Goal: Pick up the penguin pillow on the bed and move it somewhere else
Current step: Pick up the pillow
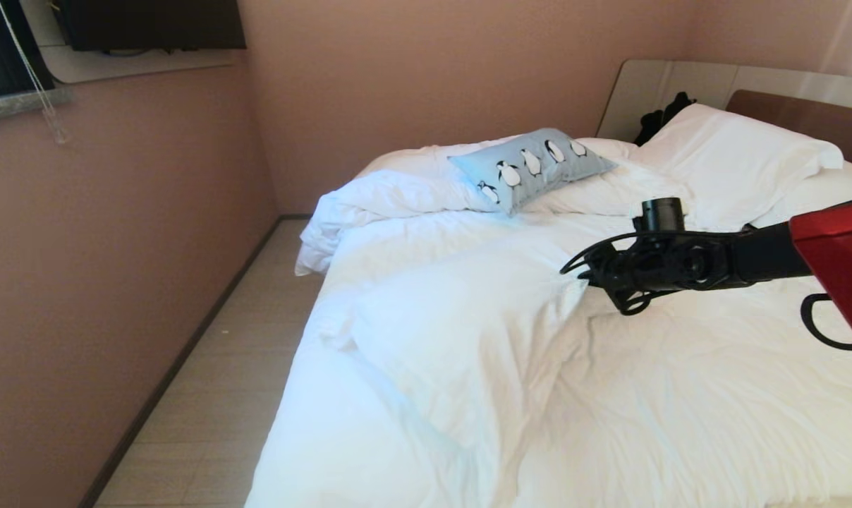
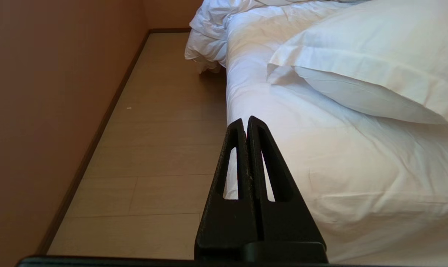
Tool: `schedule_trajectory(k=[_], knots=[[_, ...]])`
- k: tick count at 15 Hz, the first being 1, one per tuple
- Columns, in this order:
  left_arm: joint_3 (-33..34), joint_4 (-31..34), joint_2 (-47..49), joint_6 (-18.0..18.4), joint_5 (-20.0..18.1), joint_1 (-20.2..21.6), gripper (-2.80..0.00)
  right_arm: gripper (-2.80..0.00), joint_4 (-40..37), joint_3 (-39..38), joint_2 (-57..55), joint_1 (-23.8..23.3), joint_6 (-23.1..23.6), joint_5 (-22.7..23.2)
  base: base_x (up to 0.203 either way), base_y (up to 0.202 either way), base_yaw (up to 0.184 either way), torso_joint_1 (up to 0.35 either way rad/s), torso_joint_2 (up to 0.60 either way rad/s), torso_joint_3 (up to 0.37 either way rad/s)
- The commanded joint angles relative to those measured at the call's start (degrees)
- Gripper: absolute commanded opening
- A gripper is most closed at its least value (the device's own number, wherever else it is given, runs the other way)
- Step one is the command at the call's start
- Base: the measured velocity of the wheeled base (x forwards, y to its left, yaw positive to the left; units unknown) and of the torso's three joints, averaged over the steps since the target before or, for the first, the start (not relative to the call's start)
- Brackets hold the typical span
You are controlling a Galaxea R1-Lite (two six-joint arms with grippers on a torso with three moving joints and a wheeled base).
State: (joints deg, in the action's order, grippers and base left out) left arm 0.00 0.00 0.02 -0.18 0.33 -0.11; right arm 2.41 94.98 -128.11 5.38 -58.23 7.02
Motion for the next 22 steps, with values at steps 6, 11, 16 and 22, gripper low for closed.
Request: schedule_trajectory(k=[6,11,16,22], knots=[[0.1,0.0,0.0,0.0,0.0,0.0,-2.8,-2.8,-0.5,-0.4,4.0,-1.0,-1.2,2.7,0.0,0.0,0.0,0.0,0.0,0.0],[0.0,0.0,0.0,0.0,0.0,0.0,-2.8,-2.8,-0.5,-5.6,0.3,-0.5,4.9,2.2,0.0,0.0,0.0,0.0,0.0,0.0],[0.0,0.0,0.0,0.0,0.0,0.0,-2.8,-2.8,0.2,-15.0,-1.5,0.6,18.3,2.1,0.0,0.0,0.0,0.0,0.0,0.0],[0.1,0.0,0.0,0.0,0.0,0.0,-2.8,-2.8,0.0,-13.1,-6.5,0.6,19.3,1.0,0.0,0.0,0.0,0.0,0.0,0.0]])
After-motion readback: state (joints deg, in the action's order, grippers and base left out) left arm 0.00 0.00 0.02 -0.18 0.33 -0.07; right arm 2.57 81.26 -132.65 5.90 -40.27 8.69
